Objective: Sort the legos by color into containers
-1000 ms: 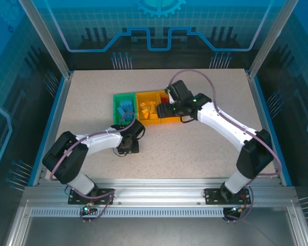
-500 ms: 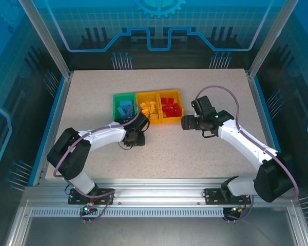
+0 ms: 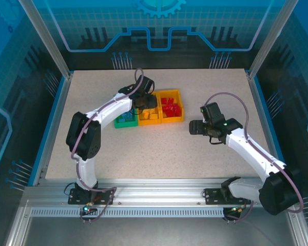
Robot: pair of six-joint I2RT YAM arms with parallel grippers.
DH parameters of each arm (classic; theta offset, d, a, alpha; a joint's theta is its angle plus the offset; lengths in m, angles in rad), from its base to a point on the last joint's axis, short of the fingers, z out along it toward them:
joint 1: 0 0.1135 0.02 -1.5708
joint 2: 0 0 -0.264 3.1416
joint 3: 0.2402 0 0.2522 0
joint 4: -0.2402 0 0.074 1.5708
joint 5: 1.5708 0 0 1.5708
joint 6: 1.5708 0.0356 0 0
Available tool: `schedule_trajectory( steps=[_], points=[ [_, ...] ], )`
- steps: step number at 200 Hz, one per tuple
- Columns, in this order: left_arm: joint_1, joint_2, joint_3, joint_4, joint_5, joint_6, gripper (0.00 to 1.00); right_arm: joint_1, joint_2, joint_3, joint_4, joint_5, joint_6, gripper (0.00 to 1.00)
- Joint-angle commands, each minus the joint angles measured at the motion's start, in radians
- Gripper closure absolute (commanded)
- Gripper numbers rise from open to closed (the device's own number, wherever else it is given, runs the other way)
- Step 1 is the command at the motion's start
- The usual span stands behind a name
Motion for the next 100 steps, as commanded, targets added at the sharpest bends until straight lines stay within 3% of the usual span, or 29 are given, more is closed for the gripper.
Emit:
schedule_trajectory(
  steps=[1, 24, 47, 78, 100],
  points=[
    [0.015, 0.04, 0.061, -0.055, 0.046, 0.029, 0.48, -0.032, -0.047, -0.01, -0.015, 0.005, -0.003, 0.15],
    [0.017, 0.028, 0.055, -0.044, 0.043, 0.023, 0.32, -0.052, -0.074, -0.051, 0.0, 0.008, -0.043, 0.13],
    [0.018, -0.032, 0.0, -0.012, 0.044, 0.011, 0.02, -0.064, -0.123, -0.108, 0.083, 0.062, -0.119, 0.08],
    [0.017, -0.2, -0.168, 0.081, -0.019, 0.03, 0.01, -0.117, -0.193, -0.266, 0.388, 0.202, -0.284, 0.0],
    [0.018, -0.327, -0.312, 0.15, -0.132, 0.101, 0.01, -0.215, -0.196, -0.396, 0.656, 0.156, -0.342, 0.0]
  ],
)
